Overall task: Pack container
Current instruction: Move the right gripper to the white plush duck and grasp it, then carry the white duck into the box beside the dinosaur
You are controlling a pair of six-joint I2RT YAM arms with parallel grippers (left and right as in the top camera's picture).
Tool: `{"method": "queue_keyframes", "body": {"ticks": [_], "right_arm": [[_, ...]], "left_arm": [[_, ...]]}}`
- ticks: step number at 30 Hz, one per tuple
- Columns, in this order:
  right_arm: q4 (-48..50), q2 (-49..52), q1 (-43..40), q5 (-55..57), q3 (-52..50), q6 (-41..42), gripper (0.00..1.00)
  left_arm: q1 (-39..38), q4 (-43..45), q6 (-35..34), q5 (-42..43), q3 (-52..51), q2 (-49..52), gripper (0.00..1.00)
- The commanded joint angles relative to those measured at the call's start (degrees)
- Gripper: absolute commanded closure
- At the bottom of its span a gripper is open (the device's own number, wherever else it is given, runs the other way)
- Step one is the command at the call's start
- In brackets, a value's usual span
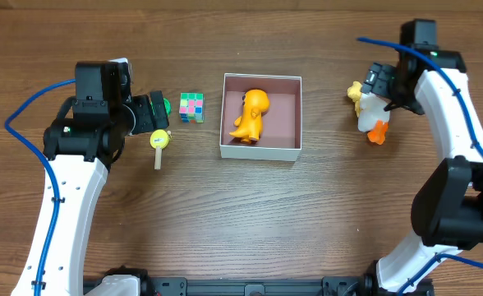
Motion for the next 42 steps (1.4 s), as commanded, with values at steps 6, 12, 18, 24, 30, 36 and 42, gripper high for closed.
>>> {"method": "queue_keyframes", "body": {"ticks": [6, 12, 18, 24, 30, 36, 42], "right_arm": [[0.2, 6.3, -2.8, -12.8, 0.2, -8.7, 0.0], [-1.5, 9.8, -2.4, -15.6, 0.1, -8.7, 0.34], [-4.5, 9.0, -2.3, -15.8, 0.2, -6.7, 0.79], [-6.2, -1.1, 2.7, -14.1, 0.2, -2.7, 0.91], [-6.2, -14.8, 18.9, -13.8, 0.2, 1.5, 0.96], [-0.5, -13.1, 31.7, -5.4, 0.1, 8.5, 0.96], [2.8, -5.0, 32.5, -2.4, 0.1, 9.7, 0.96]], "left_arm": [[0.7, 0.0, 1.3, -0.2, 1.3, 0.4, 0.0], [0.7, 0.0, 1.3, -0.2, 1.3, 0.4, 0.0], [0.7, 0.0, 1.3, -0.2, 1.3, 0.4, 0.0], [0.7, 0.0, 1.3, -0.2, 1.3, 0.4, 0.0], [0.7, 0.0, 1.3, -0.2, 1.3, 0.4, 0.0], [0.7, 0.0, 1.3, -0.2, 1.3, 0.4, 0.0], [0.7, 0.0, 1.3, -0.2, 1.3, 0.4, 0.0]]}}
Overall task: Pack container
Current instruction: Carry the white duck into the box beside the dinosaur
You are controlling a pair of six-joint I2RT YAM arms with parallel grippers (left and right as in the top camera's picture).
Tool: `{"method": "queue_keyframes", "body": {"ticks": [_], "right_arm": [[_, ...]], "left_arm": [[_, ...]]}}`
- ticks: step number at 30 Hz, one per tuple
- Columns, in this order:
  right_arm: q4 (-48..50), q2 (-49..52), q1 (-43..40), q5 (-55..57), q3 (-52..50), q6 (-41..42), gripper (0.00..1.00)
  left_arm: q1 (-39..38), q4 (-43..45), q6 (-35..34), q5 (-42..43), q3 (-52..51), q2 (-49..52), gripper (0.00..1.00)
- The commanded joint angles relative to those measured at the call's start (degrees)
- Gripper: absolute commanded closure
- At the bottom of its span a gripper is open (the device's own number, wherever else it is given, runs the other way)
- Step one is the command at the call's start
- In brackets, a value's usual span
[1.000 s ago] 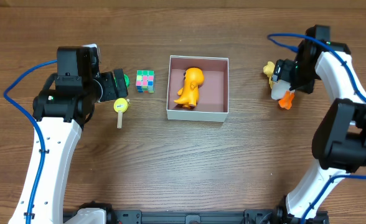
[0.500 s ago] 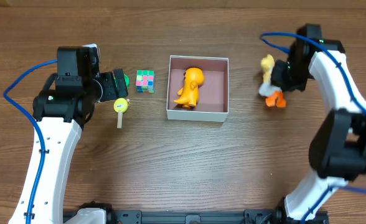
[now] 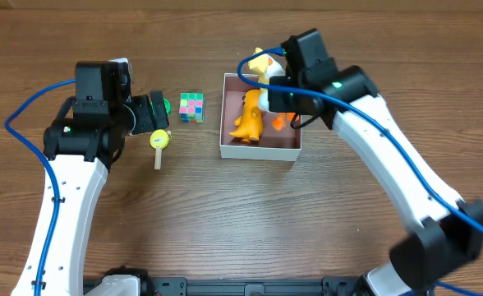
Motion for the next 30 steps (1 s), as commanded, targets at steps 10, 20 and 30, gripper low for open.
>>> {"method": "queue_keyframes", "body": {"ticks": [10, 20, 30], "right_arm": [[1.4, 13.1, -2.0, 4.4, 0.0, 2.1, 0.95], [2.4, 19.2, -2.0, 4.4, 0.0, 1.7, 0.87], [2.3, 8.6, -0.2, 4.4, 1.6, -3.6, 0.38]], "left_arm": [[0.7, 0.0, 1.3, -0.2, 1.3, 0.4, 0.0], [0.7, 0.0, 1.3, -0.2, 1.3, 0.4, 0.0], [0.7, 0.0, 1.3, -0.2, 1.3, 0.4, 0.0]]}}
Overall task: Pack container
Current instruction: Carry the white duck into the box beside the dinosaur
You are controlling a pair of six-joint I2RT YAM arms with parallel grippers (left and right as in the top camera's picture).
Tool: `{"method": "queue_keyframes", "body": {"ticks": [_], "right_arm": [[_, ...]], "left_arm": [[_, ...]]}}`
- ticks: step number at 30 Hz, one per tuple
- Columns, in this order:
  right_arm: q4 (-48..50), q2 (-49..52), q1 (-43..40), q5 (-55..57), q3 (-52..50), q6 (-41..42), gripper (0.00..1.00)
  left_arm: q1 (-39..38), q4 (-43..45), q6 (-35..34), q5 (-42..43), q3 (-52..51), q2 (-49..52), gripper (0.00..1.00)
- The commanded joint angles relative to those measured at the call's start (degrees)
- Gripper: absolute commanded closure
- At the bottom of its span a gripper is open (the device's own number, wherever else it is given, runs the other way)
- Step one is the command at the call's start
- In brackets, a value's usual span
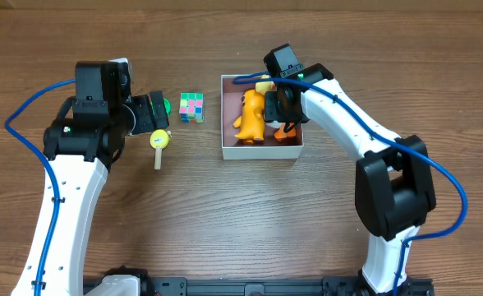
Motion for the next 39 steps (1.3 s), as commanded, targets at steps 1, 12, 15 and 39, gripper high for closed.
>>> {"method": "queue_keyframes", "body": {"ticks": [1, 12, 15, 39], "right_arm": [[0.4, -9.5, 1.1, 0.4, 1.8, -2.3, 0.38], [-1.1, -20.0, 2.9, 0.1, 1.8, -2.2, 0.28], [-1.0, -19.0, 2.9, -0.3, 1.7, -2.2, 0.34], [-6.8, -6.7, 2.4, -0.2, -7.3, 1.7, 0.93]], "left_arm": [[0.7, 0.0, 1.3, -0.2, 1.3, 0.4, 0.0], [0.7, 0.0, 1.3, -0.2, 1.3, 0.4, 0.0], [0.7, 0.0, 1.3, -0.2, 1.3, 0.4, 0.0], [0.7, 0.0, 1.3, -0.2, 1.3, 0.4, 0.0]]}}
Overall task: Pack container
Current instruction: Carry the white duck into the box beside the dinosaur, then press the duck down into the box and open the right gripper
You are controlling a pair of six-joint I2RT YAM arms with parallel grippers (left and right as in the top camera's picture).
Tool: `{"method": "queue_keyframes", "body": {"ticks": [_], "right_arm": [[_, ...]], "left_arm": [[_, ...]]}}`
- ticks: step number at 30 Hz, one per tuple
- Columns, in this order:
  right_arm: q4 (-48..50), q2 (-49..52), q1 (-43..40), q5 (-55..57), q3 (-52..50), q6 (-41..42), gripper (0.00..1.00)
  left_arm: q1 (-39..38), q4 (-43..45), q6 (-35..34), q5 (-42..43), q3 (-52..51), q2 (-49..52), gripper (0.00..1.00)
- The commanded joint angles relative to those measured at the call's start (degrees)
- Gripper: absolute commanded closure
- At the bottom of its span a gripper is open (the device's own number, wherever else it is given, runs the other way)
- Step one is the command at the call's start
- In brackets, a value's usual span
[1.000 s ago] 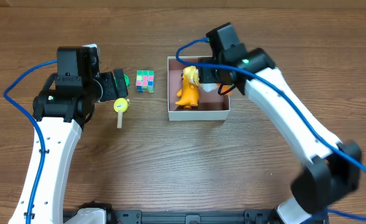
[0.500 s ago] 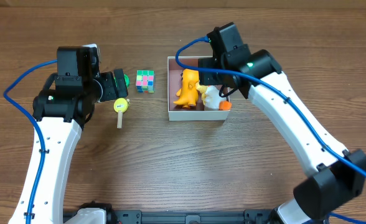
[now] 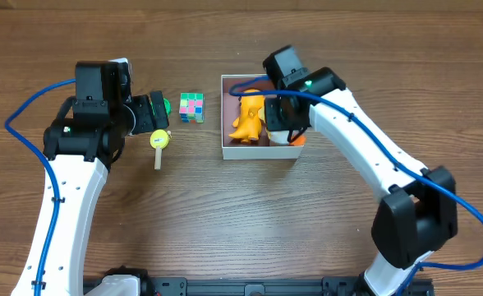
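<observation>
A white box point(image 3: 225, 152) with a pinkish floor stands at the table's middle. An orange dinosaur toy point(image 3: 247, 117) lies in its left half. A white duck toy point(image 3: 278, 134) with orange feet sits low in the right front of the box. My right gripper point(image 3: 286, 123) reaches down into the box over the duck and appears shut on it, though the wrist hides the fingers. My left gripper point(image 3: 154, 115) hovers left of the box; its jaws are not readable. A small colourful cube point(image 3: 191, 107) and a yellow-headed stick point(image 3: 158, 145) lie on the table beside it.
A green bit point(image 3: 167, 105) shows at the left gripper's tip. The right arm arcs over the table's right side from the front edge. Blue cables run along both arms. The wooden tabletop point(image 3: 225, 222) stretches in front of the box.
The right gripper and the duck have shifted from the back right of the box toward its front right. The duck's yellow head no longer shows. The left arm is unchanged.
First the right gripper held the duck at the far right of the table, with only the dinosaur in the box. Then it carried the duck over the box's back edge, then down inside beside the dinosaur, now lower and nearer the front. The left arm never moved.
</observation>
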Motion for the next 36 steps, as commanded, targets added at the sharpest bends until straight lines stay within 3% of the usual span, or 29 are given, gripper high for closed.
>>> {"method": "queue_keyframes", "body": {"ticks": [1, 10, 17, 23, 27, 33, 36], "right_arm": [[2.2, 2.7, -0.4, 0.3, -4.5, 1.7, 0.93], [13.4, 3.0, -0.7, 4.6, -5.2, 1.0, 0.89], [10.1, 1.8, -0.5, 4.9, -0.2, -2.0, 0.89], [8.7, -2.7, -0.5, 5.5, 3.6, -2.4, 0.68], [7.6, -4.7, -0.6, 4.4, 4.9, -3.3, 0.66], [4.7, -4.3, 0.0, -3.7, 2.5, -3.0, 0.93], [6.4, -4.2, 0.0, -3.7, -1.2, -0.9, 0.96]], "left_arm": [[0.7, 0.0, 1.3, -0.2, 1.3, 0.4, 0.0], [0.7, 0.0, 1.3, -0.2, 1.3, 0.4, 0.0], [0.7, 0.0, 1.3, -0.2, 1.3, 0.4, 0.0], [0.7, 0.0, 1.3, -0.2, 1.3, 0.4, 0.0], [0.7, 0.0, 1.3, -0.2, 1.3, 0.4, 0.0], [0.7, 0.0, 1.3, -0.2, 1.3, 0.4, 0.0], [0.7, 0.0, 1.3, -0.2, 1.3, 0.4, 0.0]]}}
